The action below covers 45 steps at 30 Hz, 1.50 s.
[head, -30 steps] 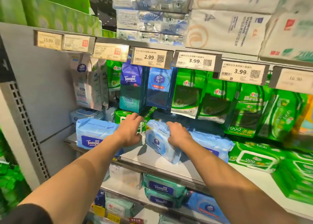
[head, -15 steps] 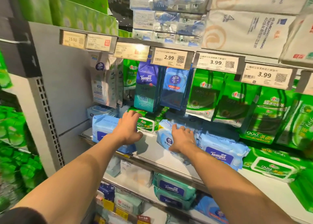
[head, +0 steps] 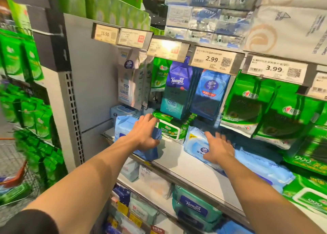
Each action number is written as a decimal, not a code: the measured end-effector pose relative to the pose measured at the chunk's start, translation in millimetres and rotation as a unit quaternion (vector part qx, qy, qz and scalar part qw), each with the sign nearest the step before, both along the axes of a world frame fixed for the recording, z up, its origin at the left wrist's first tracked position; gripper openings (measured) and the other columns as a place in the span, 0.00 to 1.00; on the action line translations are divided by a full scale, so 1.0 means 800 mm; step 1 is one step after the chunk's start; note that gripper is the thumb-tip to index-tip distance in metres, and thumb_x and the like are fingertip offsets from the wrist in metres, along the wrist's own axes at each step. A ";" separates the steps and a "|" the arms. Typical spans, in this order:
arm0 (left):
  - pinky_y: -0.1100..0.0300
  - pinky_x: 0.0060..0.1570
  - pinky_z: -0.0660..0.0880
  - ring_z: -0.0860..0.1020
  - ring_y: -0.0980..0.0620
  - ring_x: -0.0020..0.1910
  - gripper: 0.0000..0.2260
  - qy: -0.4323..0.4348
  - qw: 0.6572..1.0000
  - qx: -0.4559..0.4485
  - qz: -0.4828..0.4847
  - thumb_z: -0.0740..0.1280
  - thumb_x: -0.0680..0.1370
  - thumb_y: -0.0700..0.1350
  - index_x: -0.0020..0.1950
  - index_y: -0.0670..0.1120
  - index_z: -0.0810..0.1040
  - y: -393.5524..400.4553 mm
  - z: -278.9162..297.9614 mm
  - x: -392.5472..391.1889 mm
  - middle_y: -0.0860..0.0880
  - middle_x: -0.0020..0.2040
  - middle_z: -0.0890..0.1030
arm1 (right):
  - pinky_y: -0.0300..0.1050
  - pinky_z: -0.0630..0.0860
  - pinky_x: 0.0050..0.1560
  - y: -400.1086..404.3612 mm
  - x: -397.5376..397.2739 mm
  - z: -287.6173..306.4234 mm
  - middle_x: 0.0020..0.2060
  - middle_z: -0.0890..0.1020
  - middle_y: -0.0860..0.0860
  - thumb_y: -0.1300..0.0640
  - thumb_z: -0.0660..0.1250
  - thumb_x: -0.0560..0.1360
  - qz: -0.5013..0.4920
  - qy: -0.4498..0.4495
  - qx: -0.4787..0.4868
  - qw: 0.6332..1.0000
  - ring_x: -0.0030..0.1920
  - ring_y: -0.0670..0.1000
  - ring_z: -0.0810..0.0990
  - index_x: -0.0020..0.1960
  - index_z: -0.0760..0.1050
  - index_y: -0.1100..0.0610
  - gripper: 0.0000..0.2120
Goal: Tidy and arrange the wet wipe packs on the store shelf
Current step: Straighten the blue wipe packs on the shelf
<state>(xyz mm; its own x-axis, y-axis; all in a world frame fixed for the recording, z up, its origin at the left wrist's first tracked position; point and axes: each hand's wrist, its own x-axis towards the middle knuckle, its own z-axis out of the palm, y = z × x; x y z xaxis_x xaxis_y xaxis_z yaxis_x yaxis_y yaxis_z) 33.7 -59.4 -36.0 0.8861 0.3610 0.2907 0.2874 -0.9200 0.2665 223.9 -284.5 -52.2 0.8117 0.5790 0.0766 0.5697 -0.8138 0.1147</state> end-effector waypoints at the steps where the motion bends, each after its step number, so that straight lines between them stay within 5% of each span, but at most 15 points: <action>1: 0.47 0.61 0.68 0.66 0.43 0.63 0.36 -0.005 1.000 -0.008 0.001 0.70 0.67 0.56 0.71 0.45 0.66 0.004 0.000 -0.002 0.45 0.65 0.67 | 0.56 0.61 0.70 0.001 0.003 -0.001 0.74 0.61 0.57 0.47 0.72 0.67 -0.004 0.001 -0.004 1.000 0.74 0.61 0.59 0.76 0.52 0.42 0.43; 7: 0.47 0.61 0.67 0.66 0.44 0.61 0.42 0.039 0.998 0.053 0.018 0.67 0.62 0.70 0.68 0.47 0.67 0.013 -0.014 -0.012 0.47 0.63 0.66 | 0.57 0.59 0.70 0.006 0.009 -0.005 0.71 0.64 0.55 0.48 0.71 0.66 -0.008 0.003 -0.004 1.000 0.71 0.59 0.63 0.72 0.53 0.41 0.41; 11: 0.47 0.68 0.61 0.62 0.45 0.67 0.56 0.091 0.993 0.073 0.024 0.65 0.52 0.80 0.72 0.50 0.60 0.007 -0.026 -0.016 0.49 0.69 0.62 | 0.57 0.61 0.70 0.002 0.005 -0.006 0.73 0.62 0.55 0.44 0.73 0.64 0.005 -0.016 -0.009 1.000 0.71 0.59 0.63 0.75 0.49 0.41 0.48; 17: 0.39 0.74 0.50 0.49 0.43 0.77 0.61 0.194 0.974 0.120 -0.006 0.77 0.55 0.68 0.78 0.59 0.44 0.030 -0.008 -0.018 0.52 0.79 0.48 | 0.59 0.64 0.68 -0.015 0.001 0.001 0.78 0.51 0.53 0.28 0.65 0.66 0.070 -0.024 -0.016 0.997 0.76 0.59 0.54 0.76 0.33 0.39 0.53; 21: 0.33 0.72 0.49 0.46 0.43 0.78 0.63 0.221 0.970 0.101 -0.006 0.81 0.57 0.61 0.78 0.60 0.40 0.038 -0.010 -0.017 0.54 0.80 0.46 | 0.62 0.54 0.73 -0.032 -0.004 -0.004 0.79 0.47 0.51 0.26 0.59 0.70 0.088 -0.031 -0.019 0.995 0.77 0.59 0.49 0.76 0.31 0.40 0.49; 34: 0.34 0.70 0.56 0.55 0.39 0.76 0.49 0.186 0.976 0.114 -0.002 0.76 0.66 0.55 0.80 0.54 0.50 0.018 -0.011 -0.024 0.50 0.78 0.60 | 0.58 0.47 0.74 -0.090 -0.023 -0.016 0.78 0.49 0.51 0.31 0.52 0.76 0.063 -0.106 0.002 0.992 0.74 0.58 0.55 0.78 0.36 0.44 0.40; 45: 0.41 0.60 0.73 0.66 0.39 0.68 0.51 0.112 0.985 0.111 -0.068 0.78 0.61 0.60 0.78 0.54 0.56 -0.082 0.004 0.005 0.48 0.72 0.68 | 0.60 0.41 0.75 -0.144 -0.050 0.012 0.79 0.43 0.52 0.32 0.52 0.77 0.016 -0.062 0.025 0.998 0.78 0.57 0.44 0.78 0.33 0.41 0.39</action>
